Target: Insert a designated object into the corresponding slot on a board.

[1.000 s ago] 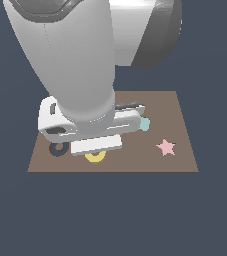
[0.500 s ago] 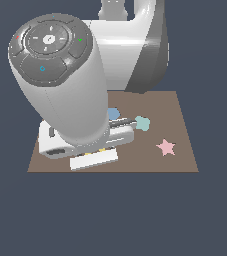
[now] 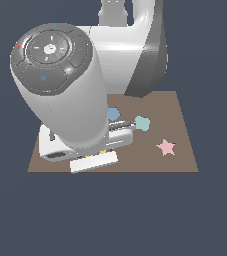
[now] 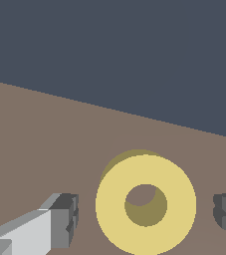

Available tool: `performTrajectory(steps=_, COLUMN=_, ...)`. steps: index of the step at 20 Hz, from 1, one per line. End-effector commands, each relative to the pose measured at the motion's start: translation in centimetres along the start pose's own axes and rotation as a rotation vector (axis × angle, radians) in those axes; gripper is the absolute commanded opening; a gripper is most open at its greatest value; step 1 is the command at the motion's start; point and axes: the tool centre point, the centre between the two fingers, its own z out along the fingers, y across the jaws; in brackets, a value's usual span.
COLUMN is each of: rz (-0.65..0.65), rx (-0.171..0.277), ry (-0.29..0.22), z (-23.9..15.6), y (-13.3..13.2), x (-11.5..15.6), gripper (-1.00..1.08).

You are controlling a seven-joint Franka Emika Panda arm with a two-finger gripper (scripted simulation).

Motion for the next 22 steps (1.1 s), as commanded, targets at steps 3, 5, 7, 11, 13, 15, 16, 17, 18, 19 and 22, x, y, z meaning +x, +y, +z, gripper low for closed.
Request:
performTrajectory(steps=3, rz=0.000, rx=0.000, ry=-0.001, z=1.2, y=0.0, x=0.0, gripper=1.00)
performTrajectory(steps=5, rz=-0.001, rx=0.000, ry=0.000, z=1.7, y=0.0, x=0.0, gripper=1.00)
performTrajectory(steps=7, rz=-0.001, rx=0.000, ry=0.000, z=1.8, y=0.0, x=0.0, gripper=1.00)
performTrajectory(steps=11, rz=-0.001, rx=0.000, ry=0.000, z=1.8, y=0.0, x=0.0, gripper=-1.00)
performTrajectory(steps=13, rz=-0.001, rx=0.000, ry=0.000, z=1.8, y=0.0, x=0.0, gripper=-1.00)
performTrajectory(steps=15, rz=-0.001, rx=0.000, ry=0.000, z=1.8, y=0.0, x=0.0, gripper=-1.00)
performTrajectory(steps=16, rz=-0.001, rx=0.000, ry=0.000, z=1.8, y=0.0, x=0.0, gripper=-1.00)
performTrajectory(steps=17, rz=-0.001, rx=0.000, ry=0.000, z=1.8, y=0.0, x=0.0, gripper=-1.00)
performTrajectory(steps=18, rz=0.000, rx=0.000, ry=0.000, z=1.8, y=0.0, x=0.0, gripper=-1.00)
performTrajectory(steps=19, rz=0.000, rx=0.000, ry=0.000, z=1.8, y=0.0, x=0.0, gripper=-1.00)
performTrajectory(steps=22, rz=0.004, rx=0.000, ry=0.000, z=1.7, y=0.5, x=-0.2, gripper=-1.00)
